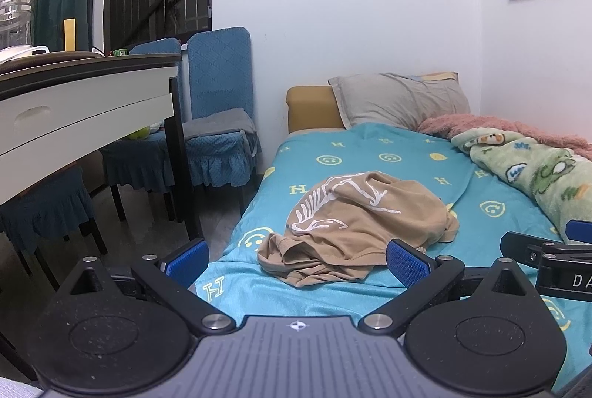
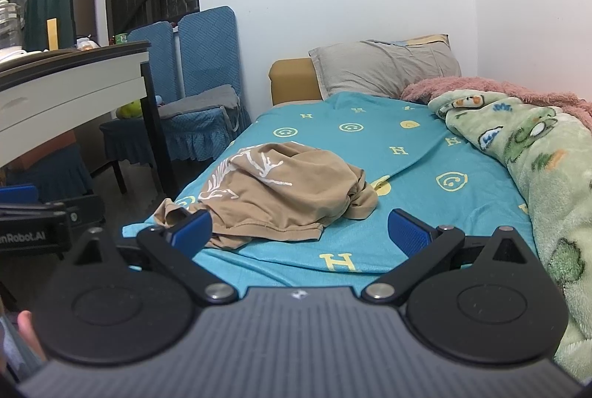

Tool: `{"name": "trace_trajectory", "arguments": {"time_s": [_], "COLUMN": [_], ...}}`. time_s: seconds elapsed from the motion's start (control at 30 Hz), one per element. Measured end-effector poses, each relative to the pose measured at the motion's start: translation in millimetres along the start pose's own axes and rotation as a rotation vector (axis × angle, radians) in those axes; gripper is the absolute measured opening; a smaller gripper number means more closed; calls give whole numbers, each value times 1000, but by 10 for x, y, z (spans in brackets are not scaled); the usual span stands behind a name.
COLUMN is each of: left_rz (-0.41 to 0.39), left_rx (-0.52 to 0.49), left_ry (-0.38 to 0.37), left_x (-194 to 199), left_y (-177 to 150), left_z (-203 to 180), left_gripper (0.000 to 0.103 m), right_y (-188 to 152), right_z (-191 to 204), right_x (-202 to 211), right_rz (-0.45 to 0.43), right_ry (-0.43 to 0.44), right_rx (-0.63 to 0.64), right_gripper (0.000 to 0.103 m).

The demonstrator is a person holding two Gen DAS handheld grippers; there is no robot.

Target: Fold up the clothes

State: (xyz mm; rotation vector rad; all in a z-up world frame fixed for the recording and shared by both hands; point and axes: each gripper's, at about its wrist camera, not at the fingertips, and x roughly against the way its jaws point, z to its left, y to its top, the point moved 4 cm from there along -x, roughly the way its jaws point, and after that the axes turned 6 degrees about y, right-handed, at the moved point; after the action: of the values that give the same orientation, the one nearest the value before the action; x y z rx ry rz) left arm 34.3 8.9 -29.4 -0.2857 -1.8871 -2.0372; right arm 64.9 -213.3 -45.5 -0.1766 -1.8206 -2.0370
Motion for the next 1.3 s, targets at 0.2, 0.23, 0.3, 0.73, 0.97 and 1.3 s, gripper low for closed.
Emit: {"name": "trace_trajectory", "arguments": {"time_s": [0.2, 0.23, 0.3, 0.73, 0.97, 1.3], "left_rz": [11, 12, 13, 23, 16, 100], "left_rx": [-5, -4, -5, -6, 2, 3], "left_ry": [4, 3, 4, 3, -14, -121], "left_x": [-32, -29, -26, -32, -22, -326], "left_y": [47, 44, 44, 50, 55, 235], "left_z": [-52, -48, -43, -45, -45, -44], "left_gripper": [103, 103, 103, 103, 103, 103], "right_y": [-7, -6, -6, -3, -7, 241], "right_z": [-6, -8, -8, -20, -25, -141], "right_x": [11, 13, 4, 2, 12, 14], "right_rz": [3, 4, 6, 14, 13, -30], "right_ry": [0, 0, 1, 0, 7, 12], "right_rx": [0, 0, 0, -6, -11, -91], "right_gripper": [103, 103, 103, 103, 103, 103]}}
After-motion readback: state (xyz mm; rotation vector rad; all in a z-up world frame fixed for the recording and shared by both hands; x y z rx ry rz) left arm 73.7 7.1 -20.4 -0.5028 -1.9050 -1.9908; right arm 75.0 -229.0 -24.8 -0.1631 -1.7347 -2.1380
